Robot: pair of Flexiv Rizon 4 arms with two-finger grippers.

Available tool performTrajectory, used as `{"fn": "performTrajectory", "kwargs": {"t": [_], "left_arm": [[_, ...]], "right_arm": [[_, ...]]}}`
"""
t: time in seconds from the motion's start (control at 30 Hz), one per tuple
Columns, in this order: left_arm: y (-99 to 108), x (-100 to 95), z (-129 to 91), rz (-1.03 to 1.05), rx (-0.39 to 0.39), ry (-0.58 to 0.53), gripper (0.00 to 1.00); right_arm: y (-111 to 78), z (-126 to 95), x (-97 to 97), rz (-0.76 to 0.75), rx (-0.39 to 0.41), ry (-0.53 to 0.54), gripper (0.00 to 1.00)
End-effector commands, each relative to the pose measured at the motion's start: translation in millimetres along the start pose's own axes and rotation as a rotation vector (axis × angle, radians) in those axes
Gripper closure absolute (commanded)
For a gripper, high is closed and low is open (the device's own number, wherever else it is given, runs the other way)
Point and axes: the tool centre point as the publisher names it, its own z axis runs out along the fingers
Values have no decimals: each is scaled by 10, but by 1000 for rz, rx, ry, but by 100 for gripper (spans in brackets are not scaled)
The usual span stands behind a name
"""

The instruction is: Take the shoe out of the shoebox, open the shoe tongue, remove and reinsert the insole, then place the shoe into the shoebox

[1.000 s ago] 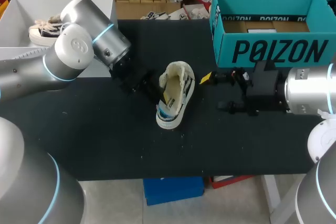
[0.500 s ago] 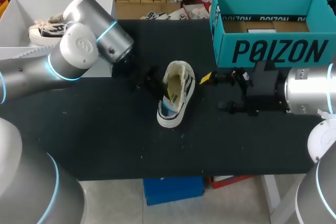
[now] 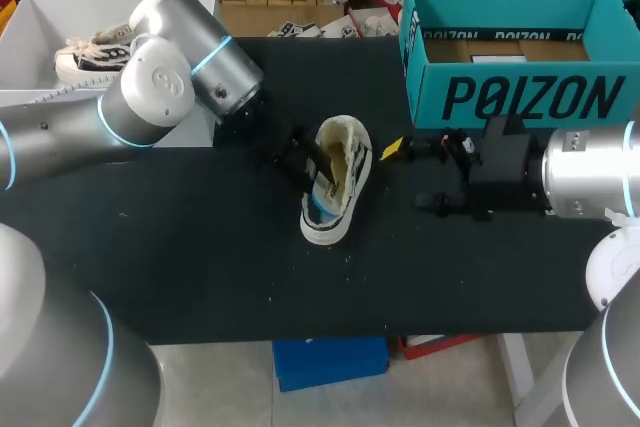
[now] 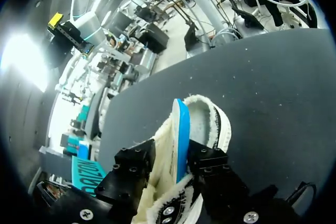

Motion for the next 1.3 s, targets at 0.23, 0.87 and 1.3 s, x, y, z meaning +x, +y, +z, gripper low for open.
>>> {"fn": "performTrajectory", "kwargs": {"t": [0.23, 0.87, 1.3], "left_arm": [[-227, 18, -90, 17, 10, 4, 62], [-176, 82, 35, 8, 19, 88, 100], [-308, 74, 37, -34, 47, 86, 9]], "right_arm": [[0, 6, 3, 0, 1, 0, 0], [0, 6, 3, 0, 1, 0, 0], [0, 6, 3, 0, 1, 0, 0]]}}
